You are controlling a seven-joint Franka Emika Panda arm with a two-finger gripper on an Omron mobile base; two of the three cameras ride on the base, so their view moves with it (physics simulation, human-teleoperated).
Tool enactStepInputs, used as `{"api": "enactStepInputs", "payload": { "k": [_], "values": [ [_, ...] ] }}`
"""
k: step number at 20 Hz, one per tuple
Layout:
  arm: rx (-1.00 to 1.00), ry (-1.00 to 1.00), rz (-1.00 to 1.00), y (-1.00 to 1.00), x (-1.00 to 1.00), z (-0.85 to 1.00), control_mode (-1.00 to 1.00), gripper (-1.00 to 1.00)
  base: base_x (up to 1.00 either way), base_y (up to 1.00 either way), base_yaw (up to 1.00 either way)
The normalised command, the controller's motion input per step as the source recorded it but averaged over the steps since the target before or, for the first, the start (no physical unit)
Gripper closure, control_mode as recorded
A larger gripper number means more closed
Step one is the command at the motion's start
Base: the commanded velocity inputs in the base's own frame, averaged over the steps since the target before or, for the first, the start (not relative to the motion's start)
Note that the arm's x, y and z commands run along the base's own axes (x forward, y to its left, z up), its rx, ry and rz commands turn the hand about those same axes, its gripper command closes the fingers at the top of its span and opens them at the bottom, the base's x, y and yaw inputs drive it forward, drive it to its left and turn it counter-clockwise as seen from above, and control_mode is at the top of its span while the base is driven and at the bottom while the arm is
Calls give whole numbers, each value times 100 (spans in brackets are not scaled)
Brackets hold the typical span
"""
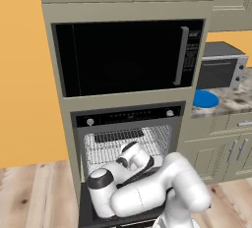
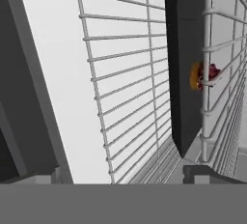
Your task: Take the baked cake out of the oven and place it on the plate for cooling. Then close the oven door.
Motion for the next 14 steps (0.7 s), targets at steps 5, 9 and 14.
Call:
{"api": "enactStepInputs", "payload": {
  "k": [5,9,14],
  "values": [
    [0,5,0,0,30,-10,-100,-100,0,0,0],
    [0,3,0,0,14,-9,-100,-100,0,0,0],
    [-1,0,0,0,3,-17,-100,-100,0,0,0]
  ]
}}
